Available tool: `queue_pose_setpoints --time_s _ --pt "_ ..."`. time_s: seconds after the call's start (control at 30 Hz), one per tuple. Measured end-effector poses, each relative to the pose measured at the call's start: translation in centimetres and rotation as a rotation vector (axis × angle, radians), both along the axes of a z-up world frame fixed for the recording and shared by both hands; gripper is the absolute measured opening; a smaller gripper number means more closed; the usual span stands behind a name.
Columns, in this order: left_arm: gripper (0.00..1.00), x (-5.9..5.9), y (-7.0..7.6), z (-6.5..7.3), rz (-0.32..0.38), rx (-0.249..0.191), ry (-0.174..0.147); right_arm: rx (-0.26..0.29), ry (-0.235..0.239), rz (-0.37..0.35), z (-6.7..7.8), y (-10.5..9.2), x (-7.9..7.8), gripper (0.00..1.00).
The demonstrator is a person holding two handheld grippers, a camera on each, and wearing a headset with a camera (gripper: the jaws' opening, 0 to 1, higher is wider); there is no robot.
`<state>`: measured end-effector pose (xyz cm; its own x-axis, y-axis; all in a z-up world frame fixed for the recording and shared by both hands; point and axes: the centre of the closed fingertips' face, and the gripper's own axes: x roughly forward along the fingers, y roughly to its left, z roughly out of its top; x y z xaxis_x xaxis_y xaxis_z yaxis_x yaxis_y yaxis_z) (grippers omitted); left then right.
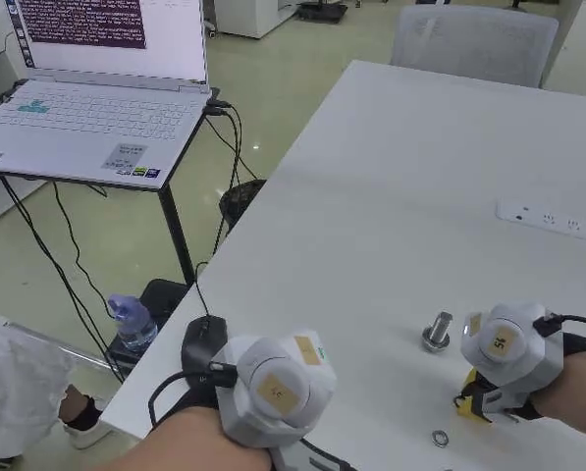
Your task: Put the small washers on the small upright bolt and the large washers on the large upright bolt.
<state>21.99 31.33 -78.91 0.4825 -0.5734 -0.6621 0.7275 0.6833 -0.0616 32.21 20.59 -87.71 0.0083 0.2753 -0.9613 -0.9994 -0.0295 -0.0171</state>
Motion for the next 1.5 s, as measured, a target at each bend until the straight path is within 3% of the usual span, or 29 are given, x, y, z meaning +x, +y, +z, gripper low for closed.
queue_pose_setpoints --time_s 0.27,0.47,0.53,1.13,1.5 --pt "0.91 0.1 0.1 0.2 0.005 -0.005 0.001 -0.016 -0.005 -0.025 0.0 0.0 0.2 0.13" --pt "0.91 0.2 0.0 0.2 0.003 -0.001 -0.001 0.012 -0.007 -0.06 0.2 -0.2 0.3 0.12" --pt "0.91 0.1 -0.1 0.1 -0.001 0.0 0.0 0.036 -0.01 -0.079 0.9 0.1 0.1 0.13" --pt "0.9 0.3 -0.4 0.0 -0.007 0.014 -0.007 0.033 -0.007 -0.157 3.6 -4.5 1.0 0.13" --pt "0.89 0.3 -0.5 -0.1 -0.003 0.029 -0.006 0.024 -0.026 -0.198 4.4 -6.8 3.1 0.13"
